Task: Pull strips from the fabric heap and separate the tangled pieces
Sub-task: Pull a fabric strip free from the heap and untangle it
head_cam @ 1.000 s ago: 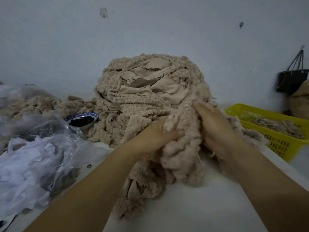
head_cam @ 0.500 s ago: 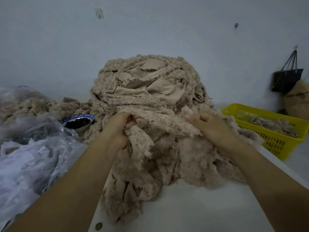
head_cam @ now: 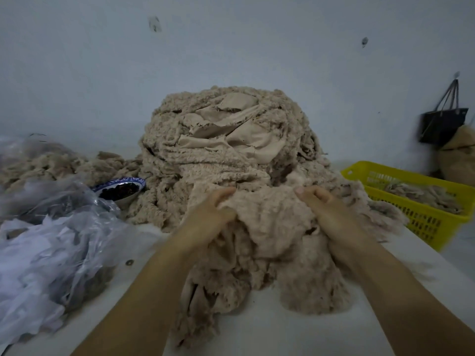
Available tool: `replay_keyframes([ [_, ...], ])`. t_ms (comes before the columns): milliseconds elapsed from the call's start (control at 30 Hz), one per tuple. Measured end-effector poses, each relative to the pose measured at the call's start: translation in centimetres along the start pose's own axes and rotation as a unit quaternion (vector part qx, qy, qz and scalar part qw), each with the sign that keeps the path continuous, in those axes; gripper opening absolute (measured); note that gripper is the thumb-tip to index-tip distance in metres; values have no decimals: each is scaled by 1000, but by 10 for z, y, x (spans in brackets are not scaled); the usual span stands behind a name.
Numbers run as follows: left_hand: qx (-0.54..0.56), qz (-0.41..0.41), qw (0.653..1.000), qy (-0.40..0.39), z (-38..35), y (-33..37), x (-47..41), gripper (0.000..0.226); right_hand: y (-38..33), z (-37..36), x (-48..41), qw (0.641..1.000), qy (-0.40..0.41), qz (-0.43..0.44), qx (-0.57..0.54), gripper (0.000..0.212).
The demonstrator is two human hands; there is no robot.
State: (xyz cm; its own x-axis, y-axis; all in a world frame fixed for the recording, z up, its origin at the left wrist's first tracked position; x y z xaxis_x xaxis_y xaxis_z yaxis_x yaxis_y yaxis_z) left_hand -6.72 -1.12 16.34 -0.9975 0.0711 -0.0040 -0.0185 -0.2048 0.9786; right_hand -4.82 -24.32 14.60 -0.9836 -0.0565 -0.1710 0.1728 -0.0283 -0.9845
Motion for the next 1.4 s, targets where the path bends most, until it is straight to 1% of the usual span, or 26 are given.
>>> replay_keyframes([
  [33,-43,-12,997,-57,-2,-8,2,57,5,-3,0,999,35,-1,-28,29],
  [100,-96,-19,979,-181,-13,-22,8,81,14,-11,2,995,91,14,-46,25],
  [133,-125,-25,968,-214,-21,-27,11,88,18,-17,5,994,98,19,-50,22],
  [167,-120,-40,967,-219,-29,-30,13,87,22,-23,7,994,94,22,-52,20],
  [200,-86,-65,974,-197,-37,-32,15,73,27,-30,12,995,80,26,-52,18],
  [233,-33,-76,985,-150,-44,-34,15,52,32,-36,17,996,62,27,-56,17],
  [267,18,-81,992,-94,-51,-39,16,35,38,-42,21,997,39,28,-66,17],
  [333,68,-85,994,7,-58,-53,14,31,48,-49,26,996,3,11,-88,14],
  [400,97,-88,989,70,-62,-67,12,9,54,-53,27,996,-11,-5,-87,9],
  [433,102,-98,986,84,-61,-70,12,4,57,-52,26,996,-18,-7,-85,9],
  [500,92,-123,981,121,-58,-73,11,14,60,-50,24,995,-15,-15,-97,17],
  [567,82,-137,976,149,-55,-75,10,18,59,-48,20,992,10,-24,-126,29],
  [600,83,-136,974,160,-54,-75,10,18,57,-46,19,990,30,-25,-132,31],
  [667,113,-132,965,196,-51,-75,10,17,56,-40,16,987,89,-22,-133,23],
  [700,148,-130,956,218,-48,-76,9,16,57,-35,13,983,121,-21,-137,21],
  [767,231,-110,937,238,-41,-76,9,15,55,-26,12,976,165,-3,-141,28],
  [833,290,-89,924,233,-39,-76,10,16,54,-24,11,974,183,19,-130,33],
  [900,348,-66,905,237,-37,-74,11,17,54,-27,13,975,189,38,-109,31],
  [967,418,-46,875,240,-29,-72,12,16,54,-25,14,975,203,54,-72,28],
  [1033,482,-36,840,249,-13,-71,10,11,52,-14,14,967,244,45,-63,26],
  [1067,506,-36,825,248,-6,-70,10,13,51,-7,14,959,273,40,-64,26],
  [1133,554,-31,803,219,1,-73,10,20,53,3,13,949,312,39,-29,25],
  [1200,593,-20,787,170,0,-74,7,16,57,4,14,945,313,55,75,28],
  [1267,630,-14,763,146,2,-74,8,21,61,2,15,935,310,72,155,30],
  [1367,713,-44,690,120,22,-74,12,29,59,12,14,913,351,60,198,31],
  [1400,727,-60,674,119,29,-75,15,40,57,18,15,905,369,45,208,30],
])
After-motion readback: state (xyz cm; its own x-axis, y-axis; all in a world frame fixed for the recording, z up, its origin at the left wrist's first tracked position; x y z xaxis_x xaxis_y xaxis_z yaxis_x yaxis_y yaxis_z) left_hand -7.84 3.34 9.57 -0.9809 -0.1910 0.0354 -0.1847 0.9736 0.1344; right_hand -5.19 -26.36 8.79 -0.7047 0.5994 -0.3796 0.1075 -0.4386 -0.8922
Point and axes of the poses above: each hand's wrist, its own x-axis away from the middle knuckle, its own z-axis out of the back of the hand, y = z × x, the point moved 1 cm from there along -x, towards the middle knuckle, and after that the axes turned 4 degrees about x, right-handed, at the moved point
